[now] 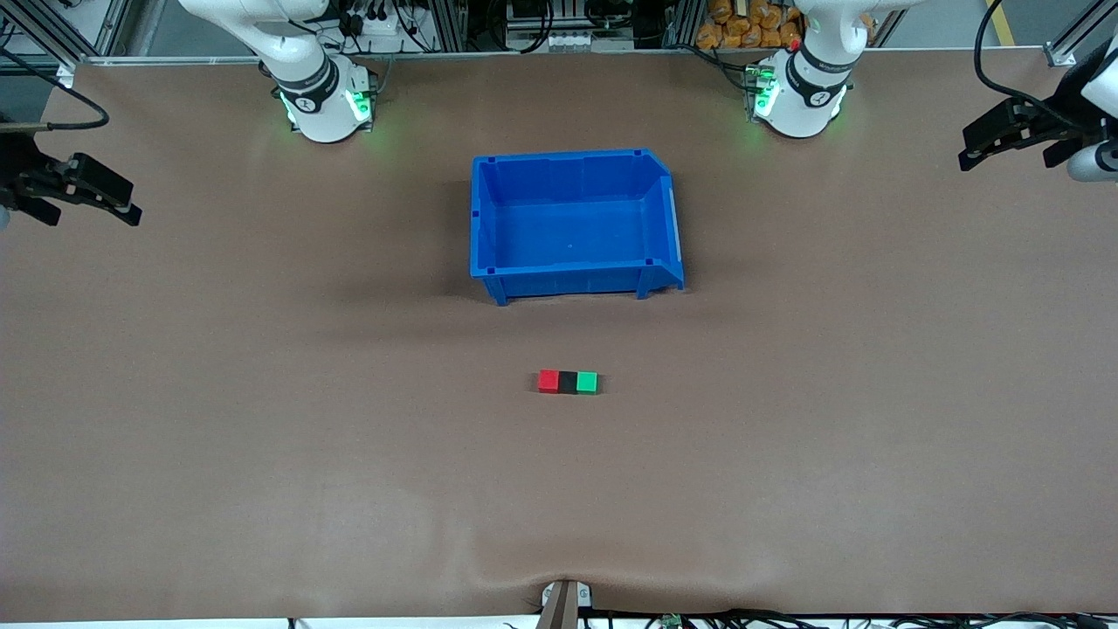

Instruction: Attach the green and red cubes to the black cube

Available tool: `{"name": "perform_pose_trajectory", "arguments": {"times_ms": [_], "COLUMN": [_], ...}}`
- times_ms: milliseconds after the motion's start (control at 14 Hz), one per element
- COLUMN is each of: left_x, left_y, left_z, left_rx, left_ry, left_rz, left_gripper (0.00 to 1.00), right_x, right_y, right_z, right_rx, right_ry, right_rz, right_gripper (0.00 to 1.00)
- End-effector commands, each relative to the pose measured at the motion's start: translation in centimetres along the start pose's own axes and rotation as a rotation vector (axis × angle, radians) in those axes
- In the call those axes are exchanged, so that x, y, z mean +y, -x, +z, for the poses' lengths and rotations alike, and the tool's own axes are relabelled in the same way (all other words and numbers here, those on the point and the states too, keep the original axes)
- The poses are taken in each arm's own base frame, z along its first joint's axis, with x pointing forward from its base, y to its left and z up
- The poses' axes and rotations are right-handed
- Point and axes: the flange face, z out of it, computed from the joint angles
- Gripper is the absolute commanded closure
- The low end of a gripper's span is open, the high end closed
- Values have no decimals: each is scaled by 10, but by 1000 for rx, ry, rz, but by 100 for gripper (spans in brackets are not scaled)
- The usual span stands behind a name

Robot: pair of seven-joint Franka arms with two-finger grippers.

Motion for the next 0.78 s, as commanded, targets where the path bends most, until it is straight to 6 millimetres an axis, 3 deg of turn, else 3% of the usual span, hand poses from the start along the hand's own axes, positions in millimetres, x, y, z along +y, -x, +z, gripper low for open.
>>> {"name": "perform_pose_trajectory", "arguments": {"times_ms": [0,713], "left_x": [-3,7], "left_y": [6,-2], "left_z": [-8,-1], "left_rx": [3,-10], "left_ry": [-3,-1], "left_rz": [-4,16], "left_gripper": [0,0], "right_x": [4,9], "right_y": [11,10], "right_z": [-5,-8], "right_rx": [7,16], "right_ry": [-2,-5], "right_rz": [-7,-10], "right_gripper": [0,0]}}
